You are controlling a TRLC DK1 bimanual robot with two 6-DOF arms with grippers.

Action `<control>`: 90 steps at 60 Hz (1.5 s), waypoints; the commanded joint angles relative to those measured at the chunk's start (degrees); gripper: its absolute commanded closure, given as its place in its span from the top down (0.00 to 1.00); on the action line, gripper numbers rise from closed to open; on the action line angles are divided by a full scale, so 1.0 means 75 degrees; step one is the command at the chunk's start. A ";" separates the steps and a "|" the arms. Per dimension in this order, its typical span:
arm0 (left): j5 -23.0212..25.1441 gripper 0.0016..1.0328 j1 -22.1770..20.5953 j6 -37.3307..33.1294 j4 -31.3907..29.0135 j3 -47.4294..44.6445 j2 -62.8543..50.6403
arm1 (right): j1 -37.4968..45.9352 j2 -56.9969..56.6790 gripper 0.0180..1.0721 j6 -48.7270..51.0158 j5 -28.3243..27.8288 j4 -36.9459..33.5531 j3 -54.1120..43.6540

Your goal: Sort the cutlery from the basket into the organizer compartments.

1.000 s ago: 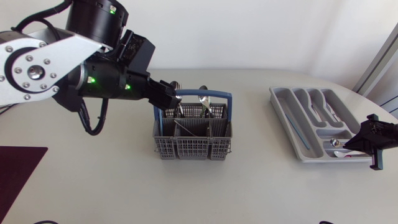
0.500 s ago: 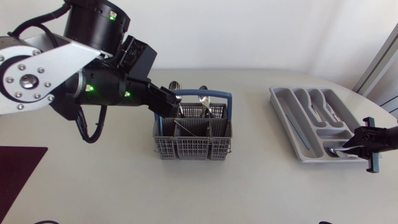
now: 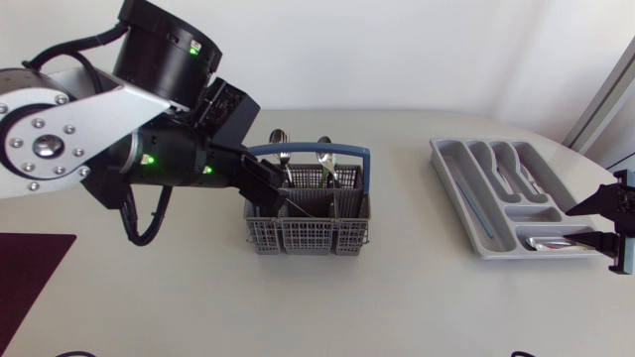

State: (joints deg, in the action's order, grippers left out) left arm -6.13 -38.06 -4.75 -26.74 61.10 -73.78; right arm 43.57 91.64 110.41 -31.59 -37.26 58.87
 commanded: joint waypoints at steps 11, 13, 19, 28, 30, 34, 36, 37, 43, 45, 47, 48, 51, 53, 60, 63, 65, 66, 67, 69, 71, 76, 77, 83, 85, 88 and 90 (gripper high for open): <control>0.0114 0.64 -0.0175 0.0411 -0.0395 0.0033 -0.0323 | -0.0185 -0.1015 0.67 -0.1210 -0.0967 -0.1033 -0.0631; 0.0220 0.64 -0.0163 0.0505 -0.0442 0.0045 -0.0405 | -0.0231 -0.1179 0.67 -0.1385 -0.1061 -0.1044 -0.0748; 0.0454 0.64 -0.0151 0.0739 -0.0653 0.0197 -0.0593 | -0.0372 -0.1765 0.68 -0.1632 -0.1518 -0.1232 -0.1170; 0.1146 0.65 0.0270 0.0962 -0.1028 0.0549 -0.0722 | -0.0618 -0.2515 0.69 -0.1772 -0.1893 -0.1431 -0.1791; 0.1181 0.65 0.0353 0.1009 -0.1028 0.0584 -0.0733 | -0.0712 -0.2702 0.69 -0.1831 -0.1952 -0.1443 -0.1955; 0.1567 0.65 0.0517 0.1009 -0.1028 0.0607 -0.0733 | -0.0911 -0.2995 0.69 -0.1913 -0.1987 -0.1431 -0.2213; 0.1720 0.65 0.0563 0.1009 -0.1028 0.0619 -0.0745 | -0.0993 -0.3113 0.69 -0.1983 -0.2022 -0.1443 -0.2283; 0.1743 0.65 0.0575 0.1009 -0.1028 0.0631 -0.0780 | -0.1040 -0.3159 0.69 -0.2018 -0.2022 -0.1443 -0.2318; 0.1743 0.65 0.0610 0.1009 -0.1016 0.0619 -0.0944 | -0.1204 -0.3476 0.69 -0.2159 -0.2139 -0.1431 -0.2506; 0.1732 0.65 0.0610 0.1009 -0.0970 0.0595 -0.0968 | -0.1239 -0.3558 0.69 -0.2217 -0.2174 -0.1443 -0.2541; 0.1732 0.65 0.0610 0.1021 -0.0911 0.0595 -0.1014 | -0.1321 -0.3628 0.69 -0.2276 -0.2186 -0.1443 -0.2588; 0.1732 0.65 0.0622 0.1032 -0.0888 0.0607 -0.1038 | -0.1368 -0.3687 0.69 -0.2323 -0.2198 -0.1443 -0.2611; 0.1732 0.64 0.0645 0.1091 -0.0805 0.0607 -0.1108 | -0.1497 -0.3781 0.69 -0.2452 -0.2209 -0.1443 -0.2682; 0.1732 0.64 0.0704 0.1149 -0.0794 0.0631 -0.1167 | -0.1556 -0.3839 0.69 -0.2510 -0.2221 -0.1443 -0.2717; 0.1732 0.64 0.0786 0.1185 -0.0782 0.0642 -0.1401 | -0.1778 -0.4144 0.69 -0.2686 -0.2280 -0.1408 -0.2975; 0.1732 0.64 0.0774 0.1173 -0.0759 0.0642 -0.1472 | -0.1860 -0.4261 0.69 -0.2803 -0.2303 -0.1372 -0.3080; 0.1732 0.64 0.0774 0.1185 -0.0723 0.0666 -0.1554 | -0.1942 -0.4390 0.69 -0.2874 -0.2303 -0.1372 -0.3150; 0.1720 0.64 0.0786 0.1185 -0.0700 0.0666 -0.1577 | -0.1978 -0.4425 0.69 -0.2909 -0.2303 -0.1361 -0.3174; 0.1720 0.64 0.0786 0.1185 -0.0677 0.0666 -0.1624 | -0.2001 -0.4460 0.69 -0.2944 -0.2303 -0.1349 -0.3197; 0.1708 0.64 0.0786 0.1208 -0.0618 0.0666 -0.1706 | -0.2083 -0.4531 0.69 -0.3026 -0.2303 -0.1349 -0.3232; 0.1708 0.64 0.0786 0.1208 -0.0583 0.0677 -0.1800 | -0.2142 -0.4624 0.69 -0.3073 -0.2303 -0.1349 -0.3256; 0.1638 0.63 0.0786 0.1232 -0.0454 0.0713 -0.2034 | -0.2259 -0.4823 0.69 -0.3202 -0.2315 -0.1349 -0.3385; 0.1638 0.63 0.0786 0.1243 -0.0430 0.0713 -0.2081 | -0.2306 -0.4859 0.69 -0.3249 -0.2315 -0.1337 -0.3408; 0.1415 0.63 0.0716 0.1372 -0.0384 0.0865 -0.2374 | -0.2481 -0.5105 0.69 -0.3448 -0.2327 -0.1302 -0.3525; 0.1345 0.63 0.0692 0.1396 -0.0372 0.0900 -0.2444 | -0.2505 -0.5163 0.69 -0.3495 -0.2362 -0.1290 -0.3560; 0.1169 0.63 0.0657 0.1431 -0.0302 0.0947 -0.2526 | -0.2552 -0.5222 0.69 -0.3565 -0.2362 -0.1267 -0.3572; 0.1064 0.63 0.0622 0.1478 -0.0266 0.0982 -0.2585 | -0.2599 -0.5234 0.69 -0.3600 -0.2362 -0.1255 -0.3572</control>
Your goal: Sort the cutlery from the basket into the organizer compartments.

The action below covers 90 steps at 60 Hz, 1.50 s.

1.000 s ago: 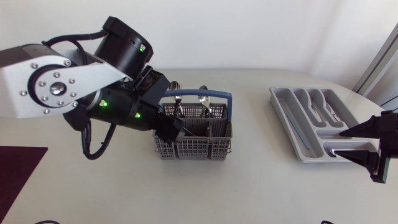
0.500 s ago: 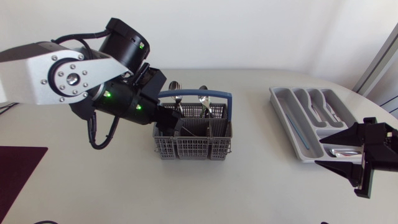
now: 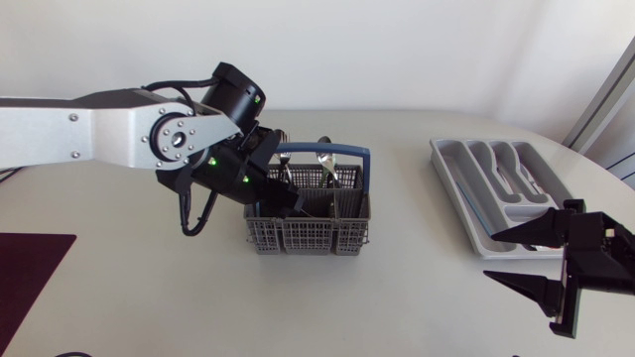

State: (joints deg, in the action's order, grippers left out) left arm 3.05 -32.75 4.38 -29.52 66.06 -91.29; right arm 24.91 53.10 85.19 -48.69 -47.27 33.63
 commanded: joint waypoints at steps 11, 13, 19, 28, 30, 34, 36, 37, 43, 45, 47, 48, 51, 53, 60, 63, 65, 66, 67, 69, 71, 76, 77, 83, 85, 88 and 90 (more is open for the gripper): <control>-0.0758 0.63 -0.0250 0.0435 0.0162 0.0555 -0.0555 | -0.0192 -0.0108 0.69 -0.0331 -0.0130 0.0138 -0.0241; -0.0805 0.63 -0.0250 0.0459 0.0186 0.0567 -0.0579 | -0.0192 -0.0108 0.69 -0.0331 -0.0130 0.0138 -0.0253; -0.0934 0.63 -0.0250 0.0494 0.0338 0.0578 -0.0696 | -0.0239 -0.0108 0.69 -0.0343 -0.0141 0.0138 -0.0300; -0.1110 0.63 -0.0297 0.0506 0.0408 0.0660 -0.0883 | -0.0333 -0.0143 0.69 -0.0436 -0.0176 0.0138 -0.0312; -0.1168 0.63 -0.0332 0.0506 0.0408 0.0672 -0.0942 | -0.0344 -0.0166 0.69 -0.0448 -0.0165 0.0150 -0.0323; -0.1239 0.63 -0.0356 0.0541 0.0432 0.0684 -0.0977 | -0.0391 -0.0190 0.69 -0.0483 -0.0176 0.0150 -0.0347; -0.1297 0.63 -0.0379 0.0552 0.0444 0.0684 -0.1000 | -0.0415 -0.0190 0.69 -0.0518 -0.0176 0.0161 -0.0359; -0.1332 0.63 -0.0391 0.0552 0.0444 0.0684 -0.1000 | -0.0426 -0.0201 0.69 -0.0530 -0.0176 0.0173 -0.0359; -0.1356 0.63 -0.0426 0.0552 0.0490 0.0707 -0.1071 | -0.0485 -0.0260 0.69 -0.0647 -0.0165 0.0279 -0.0417; -0.1356 0.62 -0.0438 0.0552 0.0502 0.0707 -0.1118 | -0.0508 -0.0295 0.69 -0.0718 -0.0165 0.0372 -0.0452; -0.1356 0.60 -0.0438 0.0552 0.0526 0.0707 -0.1153 | -0.0520 -0.0307 0.69 -0.0776 -0.0165 0.0454 -0.0476; -0.1356 0.60 -0.0438 0.0552 0.0549 0.0696 -0.1153 | -0.0532 -0.0307 0.69 -0.0800 -0.0165 0.0478 -0.0487; -0.1367 0.59 -0.0449 0.0552 0.0596 0.0696 -0.1200 | -0.0555 -0.0318 0.69 -0.0835 -0.0165 0.0501 -0.0499; -0.1367 0.58 -0.0473 0.0552 0.0643 0.0684 -0.1211 | -0.0567 -0.0330 0.69 -0.0835 -0.0165 0.0501 -0.0511; -0.1367 0.57 -0.0508 0.0564 0.0701 0.0696 -0.1340 | -0.0579 -0.0354 0.69 -0.0835 -0.0165 0.0513 -0.0523; -0.1367 0.54 -0.0520 0.0564 0.0701 0.0696 -0.1364 | -0.0579 -0.0354 0.69 -0.0835 -0.0153 0.0513 -0.0534; -0.1367 0.54 -0.0531 0.0576 0.0701 0.0696 -0.1364 | -0.0579 -0.0365 0.69 -0.0835 -0.0153 0.0536 -0.0546; -0.1367 0.54 -0.0531 0.0576 0.0701 0.0707 -0.1352 | -0.0579 -0.0365 0.69 -0.0835 -0.0153 0.0536 -0.0558; -0.1367 0.54 -0.0531 0.0576 0.0701 0.0707 -0.1340 | -0.0579 -0.0365 0.69 -0.0835 -0.0153 0.0536 -0.0558; -0.1367 0.54 -0.0555 0.0564 0.0725 0.0707 -0.1305 | -0.0579 -0.0377 0.69 -0.0835 -0.0153 0.0548 -0.0570; -0.1403 0.54 -0.0590 0.0564 0.0736 0.0707 -0.1293 | -0.0579 -0.0377 0.69 -0.0835 -0.0153 0.0548 -0.0581; -0.1485 0.54 -0.0672 0.0564 0.0760 0.0707 -0.1258 | -0.0614 -0.0389 0.69 -0.0847 -0.0153 0.0548 -0.0581; -0.1520 0.54 -0.0684 0.0564 0.0760 0.0707 -0.1258 | -0.0625 -0.0389 0.69 -0.0847 -0.0153 0.0548 -0.0581; -0.1625 0.54 -0.0695 0.0564 0.0819 0.0731 -0.1247 | -0.0684 -0.0400 0.69 -0.0905 -0.0153 0.0548 -0.0605; -0.1649 0.54 -0.0684 0.0564 0.0830 0.0742 -0.1247 | -0.0696 -0.0400 0.69 -0.0905 -0.0141 0.0560 -0.0616; -0.1696 0.54 -0.0649 0.0564 0.0830 0.0742 -0.1258 | -0.0696 -0.0400 0.69 -0.0893 -0.0141 0.0560 -0.0628; -0.1731 0.54 -0.0637 0.0564 0.0830 0.0742 -0.1270 | -0.0696 -0.0400 0.69 -0.0893 -0.0141 0.0560 -0.0640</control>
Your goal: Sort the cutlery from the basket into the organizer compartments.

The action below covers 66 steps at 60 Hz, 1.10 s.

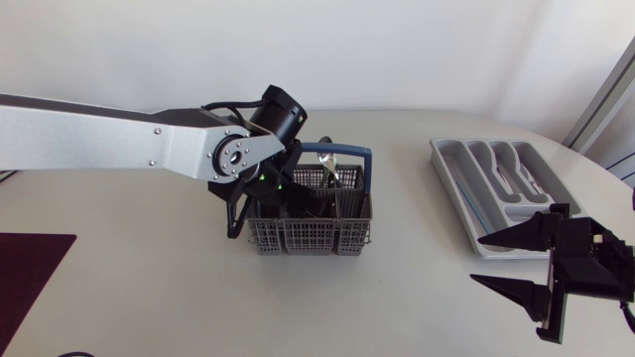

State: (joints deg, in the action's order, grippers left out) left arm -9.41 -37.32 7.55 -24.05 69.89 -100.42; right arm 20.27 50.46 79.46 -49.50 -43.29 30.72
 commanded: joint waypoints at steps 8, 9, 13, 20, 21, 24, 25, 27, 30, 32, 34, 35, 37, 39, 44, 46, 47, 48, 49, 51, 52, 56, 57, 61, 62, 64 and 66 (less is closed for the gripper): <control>-0.0187 0.54 -0.0063 0.0153 0.0113 0.0232 0.0018 | -0.0090 -0.0071 0.69 -0.0130 -0.0022 0.0029 -0.0252; -0.0199 0.54 -0.0075 0.0153 0.0113 0.0232 0.0018 | -0.0090 -0.0071 0.69 -0.0130 -0.0022 0.0029 -0.0252; -0.0339 0.54 -0.0110 0.0153 0.0113 0.0244 0.0018 | -0.0101 -0.0071 0.69 -0.0142 -0.0022 0.0029 -0.0252; -0.0398 0.53 -0.0110 0.0153 0.0172 0.0256 0.0018 | -0.0137 -0.0095 0.69 -0.0165 -0.0022 0.0029 -0.0264; -0.0398 0.53 -0.0110 0.0153 0.0172 0.0256 0.0018 | -0.0137 -0.0106 0.69 -0.0165 -0.0010 0.0029 -0.0276; -0.0398 0.53 -0.0122 0.0153 0.0195 0.0244 0.0030 | -0.0137 -0.0118 0.69 -0.0165 -0.0010 0.0029 -0.0287; -0.0398 0.52 -0.0122 0.0153 0.0195 0.0256 0.0042 | -0.0148 -0.0118 0.69 -0.0177 -0.0010 0.0029 -0.0287; -0.0398 0.50 -0.0133 0.0153 0.0231 0.0244 0.0065 | -0.0148 -0.0130 0.69 -0.0177 -0.0010 0.0029 -0.0287; -0.0398 0.50 -0.0157 0.0153 0.0242 0.0268 0.0077 | -0.0148 -0.0142 0.69 -0.0177 0.0002 0.0029 -0.0287; -0.0398 0.50 -0.0168 0.0153 0.0254 0.0279 0.0077 | -0.0148 -0.0142 0.69 -0.0189 0.0002 0.0029 -0.0276; -0.0398 0.50 -0.0180 0.0153 0.0277 0.0291 0.0077 | -0.0160 -0.0153 0.69 -0.0200 0.0002 0.0041 -0.0276; -0.0398 0.50 -0.0192 0.0153 0.0313 0.0291 0.0077 | -0.0172 -0.0153 0.69 -0.0200 0.0002 0.0029 -0.0276; -0.0398 0.50 -0.0215 0.0153 0.0359 0.0291 0.0077 | -0.0183 -0.0165 0.69 -0.0212 0.0002 0.0029 -0.0276; -0.0398 0.50 -0.0227 0.0153 0.0395 0.0303 0.0065 | -0.0207 -0.0165 0.69 -0.0224 0.0013 0.0041 -0.0276; -0.0398 0.50 -0.0250 0.0153 0.0430 0.0314 0.0077 | -0.0219 -0.0177 0.69 -0.0224 0.0013 0.0041 -0.0287; -0.0398 0.49 -0.0262 0.0153 0.0430 0.0326 0.0089 | -0.0219 -0.0165 0.69 -0.0224 0.0013 0.0041 -0.0287; -0.0398 0.49 -0.0262 0.0153 0.0430 0.0314 0.0089 | -0.0219 -0.0177 0.69 -0.0224 0.0013 0.0041 -0.0287; -0.0398 0.49 -0.0274 0.0153 0.0430 0.0314 0.0100 | -0.0219 -0.0177 0.69 -0.0224 0.0013 0.0041 -0.0287; -0.0409 0.49 -0.0274 0.0153 0.0430 0.0314 0.0100 | -0.0219 -0.0165 0.69 -0.0224 0.0013 0.0053 -0.0299; -0.0409 0.49 -0.0286 0.0153 0.0430 0.0326 0.0112 | -0.0219 -0.0165 0.69 -0.0235 0.0025 0.0076 -0.0299; -0.0421 0.49 -0.0286 0.0153 0.0430 0.0326 0.0112 | -0.0230 -0.0165 0.69 -0.0247 0.0025 0.0123 -0.0311; -0.0456 0.49 -0.0286 0.0153 0.0430 0.0373 0.0077 | -0.0277 -0.0165 0.69 -0.0353 0.0037 0.0217 -0.0323; -0.0468 0.49 -0.0286 0.0153 0.0430 0.0385 0.0065 | -0.0289 -0.0165 0.69 -0.0364 0.0037 0.0217 -0.0323; -0.0503 0.46 -0.0286 0.0153 0.0442 0.0432 0.0018 | -0.0336 -0.0177 0.69 -0.0388 0.0037 0.0229 -0.0323; -0.0503 0.46 -0.0286 0.0153 0.0453 0.0443 0.0018 | -0.0348 -0.0177 0.69 -0.0388 0.0037 0.0229 -0.0323; -0.0515 0.46 -0.0286 0.0153 0.0477 0.0455 -0.0005 | -0.0348 -0.0200 0.69 -0.0388 0.0037 0.0229 -0.0334; -0.0538 0.43 -0.0297 0.0153 0.0512 0.0455 -0.0017 | -0.0348 -0.0224 0.69 -0.0388 0.0049 0.0229 -0.0334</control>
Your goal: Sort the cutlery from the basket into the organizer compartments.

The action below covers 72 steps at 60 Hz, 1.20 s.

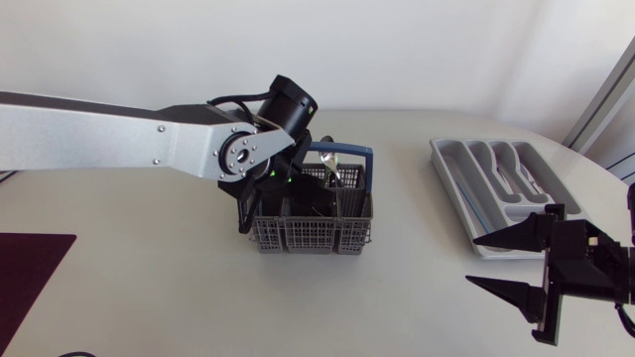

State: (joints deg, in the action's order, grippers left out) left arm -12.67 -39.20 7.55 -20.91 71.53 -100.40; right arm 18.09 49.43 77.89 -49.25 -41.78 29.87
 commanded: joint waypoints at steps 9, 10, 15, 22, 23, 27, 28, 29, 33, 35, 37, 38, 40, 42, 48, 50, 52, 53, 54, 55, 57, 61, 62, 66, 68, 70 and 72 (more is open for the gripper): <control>-0.0116 0.41 -0.0047 0.0153 0.0151 0.0319 -0.0184 | -0.0056 -0.0134 0.69 -0.0178 0.0028 0.0028 -0.0256; -0.0116 0.41 -0.0047 0.0153 0.0151 0.0330 -0.0207 | -0.0056 -0.0145 0.69 -0.0178 0.0028 0.0028 -0.0267; -0.0128 0.36 -0.0082 0.0153 0.0151 0.0354 -0.0266 | -0.0056 -0.0180 0.69 -0.0178 0.0040 0.0028 -0.0303; -0.0128 0.28 -0.0129 0.0130 0.0151 0.0354 -0.0336 | -0.0056 -0.0239 0.69 -0.0178 0.0052 0.0039 -0.0350; -0.0128 0.27 -0.0140 0.0130 0.0151 0.0354 -0.0336 | -0.0056 -0.0239 0.69 -0.0178 0.0052 0.0039 -0.0350; -0.0128 0.24 -0.0176 0.0118 0.0151 0.0342 -0.0348 | -0.0056 -0.0251 0.70 -0.0178 0.0052 0.0051 -0.0361; -0.0128 0.24 -0.0176 0.0118 0.0151 0.0342 -0.0348 | -0.0056 -0.0251 0.69 -0.0178 0.0052 0.0039 -0.0361; -0.0128 0.23 -0.0187 0.0106 0.0151 0.0342 -0.0348 | -0.0056 -0.0251 0.69 -0.0178 0.0052 0.0051 -0.0361; -0.0128 0.23 -0.0222 0.0095 0.0151 0.0342 -0.0371 | -0.0056 -0.0251 0.69 -0.0178 0.0052 0.0075 -0.0385; -0.0128 0.23 -0.0234 0.0095 0.0151 0.0354 -0.0383 | -0.0068 -0.0251 0.69 -0.0190 0.0052 0.0086 -0.0396; -0.0128 0.23 -0.0246 0.0106 0.0151 0.0354 -0.0406 | -0.0091 -0.0251 0.69 -0.0201 0.0052 0.0086 -0.0408; -0.0128 0.23 -0.0246 0.0106 0.0151 0.0365 -0.0418 | -0.0091 -0.0251 0.69 -0.0201 0.0052 0.0086 -0.0408; -0.0128 0.23 -0.0258 0.0106 0.0151 0.0365 -0.0441 | -0.0103 -0.0251 0.69 -0.0213 0.0052 0.0086 -0.0408; -0.0128 0.23 -0.0258 0.0106 0.0162 0.0377 -0.0453 | -0.0103 -0.0262 0.69 -0.0213 0.0052 0.0086 -0.0420; -0.0139 0.20 -0.0269 0.0095 0.0174 0.0401 -0.0465 | -0.0150 -0.0309 0.69 -0.0213 0.0063 0.0086 -0.0467; -0.0139 0.18 -0.0269 0.0095 0.0174 0.0401 -0.0477 | -0.0173 -0.0321 0.69 -0.0213 0.0075 0.0086 -0.0490; -0.0139 0.16 -0.0269 0.0083 0.0174 0.0401 -0.0477 | -0.0173 -0.0345 0.69 -0.0213 0.0075 0.0098 -0.0502; -0.0139 0.15 -0.0269 0.0083 0.0174 0.0389 -0.0477 | -0.0173 -0.0345 0.69 -0.0213 0.0075 0.0098 -0.0514; -0.0139 0.13 -0.0269 0.0083 0.0174 0.0389 -0.0477 | -0.0173 -0.0345 0.69 -0.0213 0.0075 0.0098 -0.0514; -0.0139 0.12 -0.0269 0.0083 0.0174 0.0377 -0.0477 | -0.0173 -0.0356 0.69 -0.0225 0.0075 0.0098 -0.0514; -0.0139 0.08 -0.0269 0.0071 0.0174 0.0365 -0.0477 | -0.0185 -0.0356 0.70 -0.0225 0.0075 0.0098 -0.0525; -0.0139 0.06 -0.0281 0.0060 0.0174 0.0319 -0.0453 | -0.0185 -0.0380 0.69 -0.0225 0.0099 0.0110 -0.0537; -0.0139 0.06 -0.0281 0.0048 0.0174 0.0307 -0.0441 | -0.0185 -0.0391 0.69 -0.0237 0.0099 0.0121 -0.0549; -0.0139 0.05 -0.0328 -0.0011 0.0174 0.0225 -0.0336 | -0.0185 -0.0427 0.69 -0.0248 0.0122 0.0157 -0.0584; -0.0139 0.03 -0.0375 -0.0034 0.0174 0.0178 -0.0277 | -0.0185 -0.0427 0.70 -0.0248 0.0134 0.0157 -0.0584; -0.0139 0.03 -0.0410 -0.0081 0.0174 0.0119 -0.0207 | -0.0185 -0.0438 0.69 -0.0248 0.0134 0.0157 -0.0596; -0.0139 0.03 -0.0457 -0.0116 0.0174 0.0061 -0.0149 | -0.0185 -0.0438 0.69 -0.0248 0.0134 0.0157 -0.0607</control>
State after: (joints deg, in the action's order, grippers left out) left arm -12.67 -42.17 7.77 -17.23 73.63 -101.78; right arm 17.17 46.44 77.30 -48.31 -40.88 27.24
